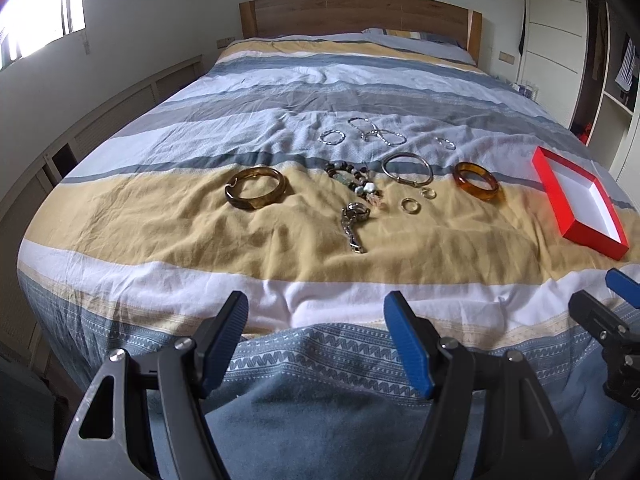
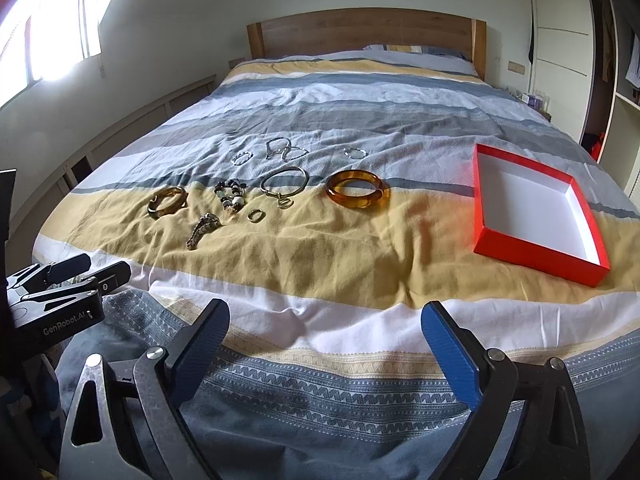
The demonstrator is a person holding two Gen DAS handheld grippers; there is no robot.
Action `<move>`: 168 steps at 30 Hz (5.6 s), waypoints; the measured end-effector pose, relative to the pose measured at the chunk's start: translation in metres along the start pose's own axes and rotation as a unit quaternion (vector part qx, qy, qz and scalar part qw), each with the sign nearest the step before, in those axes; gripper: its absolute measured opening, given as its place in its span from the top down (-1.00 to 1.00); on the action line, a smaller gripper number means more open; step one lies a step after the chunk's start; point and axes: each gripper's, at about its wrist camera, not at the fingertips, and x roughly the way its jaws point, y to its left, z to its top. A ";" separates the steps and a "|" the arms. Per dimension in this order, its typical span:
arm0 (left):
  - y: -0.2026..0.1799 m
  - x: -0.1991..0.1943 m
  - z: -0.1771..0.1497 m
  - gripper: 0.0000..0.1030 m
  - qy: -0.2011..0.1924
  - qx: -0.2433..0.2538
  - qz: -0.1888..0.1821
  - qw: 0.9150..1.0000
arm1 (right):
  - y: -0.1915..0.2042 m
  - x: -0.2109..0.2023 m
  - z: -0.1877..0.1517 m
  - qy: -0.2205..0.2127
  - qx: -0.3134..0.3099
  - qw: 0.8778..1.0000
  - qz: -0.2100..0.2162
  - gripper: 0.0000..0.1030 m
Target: Organize jewelry
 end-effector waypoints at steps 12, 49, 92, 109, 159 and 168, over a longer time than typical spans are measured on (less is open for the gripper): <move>0.009 0.001 0.003 -0.33 -0.006 -0.013 0.003 1.000 | 0.006 0.005 0.000 0.008 -0.012 1.000 0.003 -0.78; 0.018 0.030 0.019 -0.31 0.011 -0.022 -0.023 0.999 | 0.002 0.040 0.004 0.042 -0.010 0.998 0.039 -0.10; 0.015 0.090 0.055 -0.07 0.045 -0.027 -0.046 0.998 | 0.006 0.084 0.046 0.045 -0.040 0.995 0.085 0.11; 0.003 0.136 0.063 0.27 0.092 -0.012 -0.077 0.993 | 0.018 0.130 0.084 0.044 -0.045 0.990 0.129 0.29; 0.007 0.097 0.071 0.92 0.057 -0.046 -0.109 0.991 | 0.003 0.116 0.087 0.031 -0.039 0.992 0.117 0.63; -0.039 0.062 0.080 0.93 0.046 -0.004 -0.127 0.991 | -0.053 0.063 0.083 -0.003 -0.007 0.995 0.096 0.63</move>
